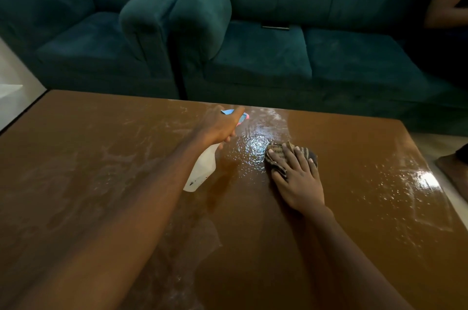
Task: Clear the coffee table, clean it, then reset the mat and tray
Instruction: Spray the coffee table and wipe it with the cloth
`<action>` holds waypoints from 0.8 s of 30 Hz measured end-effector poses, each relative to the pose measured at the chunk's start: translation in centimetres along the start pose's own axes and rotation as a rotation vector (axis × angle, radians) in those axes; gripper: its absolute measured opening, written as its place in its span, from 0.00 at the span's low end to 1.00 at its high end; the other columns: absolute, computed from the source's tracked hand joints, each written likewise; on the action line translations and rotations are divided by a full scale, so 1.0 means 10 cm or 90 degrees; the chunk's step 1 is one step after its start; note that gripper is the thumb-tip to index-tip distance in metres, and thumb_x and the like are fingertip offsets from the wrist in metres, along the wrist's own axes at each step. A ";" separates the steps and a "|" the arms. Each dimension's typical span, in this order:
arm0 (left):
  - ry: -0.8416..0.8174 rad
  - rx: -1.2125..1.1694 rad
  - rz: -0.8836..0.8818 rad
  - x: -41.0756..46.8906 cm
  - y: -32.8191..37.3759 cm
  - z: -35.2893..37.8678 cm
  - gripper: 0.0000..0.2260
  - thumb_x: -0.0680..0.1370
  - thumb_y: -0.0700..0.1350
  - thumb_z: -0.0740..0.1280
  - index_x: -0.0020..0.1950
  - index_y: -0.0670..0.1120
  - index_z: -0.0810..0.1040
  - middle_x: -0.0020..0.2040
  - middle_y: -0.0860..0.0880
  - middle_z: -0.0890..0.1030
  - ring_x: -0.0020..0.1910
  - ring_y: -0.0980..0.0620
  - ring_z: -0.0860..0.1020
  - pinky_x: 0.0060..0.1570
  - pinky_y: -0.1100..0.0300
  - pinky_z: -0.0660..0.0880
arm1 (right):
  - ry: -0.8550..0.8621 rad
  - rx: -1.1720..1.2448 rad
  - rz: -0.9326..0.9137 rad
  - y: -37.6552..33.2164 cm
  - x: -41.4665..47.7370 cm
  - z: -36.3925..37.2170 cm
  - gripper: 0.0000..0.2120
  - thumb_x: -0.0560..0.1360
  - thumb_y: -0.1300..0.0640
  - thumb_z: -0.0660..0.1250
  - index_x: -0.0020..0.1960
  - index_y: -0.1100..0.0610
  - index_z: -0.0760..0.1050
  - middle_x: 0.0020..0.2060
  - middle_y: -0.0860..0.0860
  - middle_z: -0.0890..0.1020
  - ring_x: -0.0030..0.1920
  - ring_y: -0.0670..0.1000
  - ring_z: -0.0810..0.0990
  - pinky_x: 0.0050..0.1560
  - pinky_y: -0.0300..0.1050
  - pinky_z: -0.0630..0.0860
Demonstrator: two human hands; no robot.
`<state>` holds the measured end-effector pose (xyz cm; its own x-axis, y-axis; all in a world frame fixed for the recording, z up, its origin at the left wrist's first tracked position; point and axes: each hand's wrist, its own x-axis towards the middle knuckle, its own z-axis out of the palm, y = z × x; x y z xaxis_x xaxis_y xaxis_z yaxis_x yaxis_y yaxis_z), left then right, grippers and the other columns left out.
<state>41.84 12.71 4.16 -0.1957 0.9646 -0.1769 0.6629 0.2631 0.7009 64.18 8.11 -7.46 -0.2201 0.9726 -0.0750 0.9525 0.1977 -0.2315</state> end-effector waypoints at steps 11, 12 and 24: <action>0.054 -0.172 -0.011 0.01 -0.22 -0.18 0.21 0.81 0.62 0.54 0.41 0.49 0.76 0.37 0.49 0.80 0.34 0.53 0.79 0.39 0.61 0.75 | -0.002 -0.007 0.091 0.31 0.83 -0.18 0.26 0.82 0.38 0.45 0.79 0.35 0.44 0.80 0.46 0.41 0.79 0.51 0.36 0.77 0.56 0.36; 0.055 -0.176 -0.007 0.01 -0.23 -0.17 0.21 0.81 0.62 0.54 0.40 0.49 0.76 0.37 0.48 0.81 0.34 0.53 0.79 0.40 0.59 0.76 | -0.003 -0.011 0.082 0.31 0.98 -0.20 0.26 0.82 0.38 0.45 0.79 0.36 0.44 0.80 0.47 0.41 0.79 0.51 0.37 0.77 0.56 0.36; 0.157 -0.243 -0.032 -0.07 -0.36 -0.26 0.23 0.81 0.62 0.53 0.41 0.48 0.77 0.36 0.49 0.81 0.32 0.53 0.78 0.31 0.61 0.74 | -0.035 -0.030 -0.173 -0.57 1.35 -0.04 0.26 0.83 0.38 0.46 0.78 0.36 0.45 0.80 0.44 0.43 0.80 0.50 0.39 0.77 0.54 0.37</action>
<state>37.69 11.07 3.56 -0.4172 0.9053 -0.0799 0.3435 0.2385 0.9084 55.83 20.16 -6.74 -0.4782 0.8755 -0.0687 0.8657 0.4568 -0.2049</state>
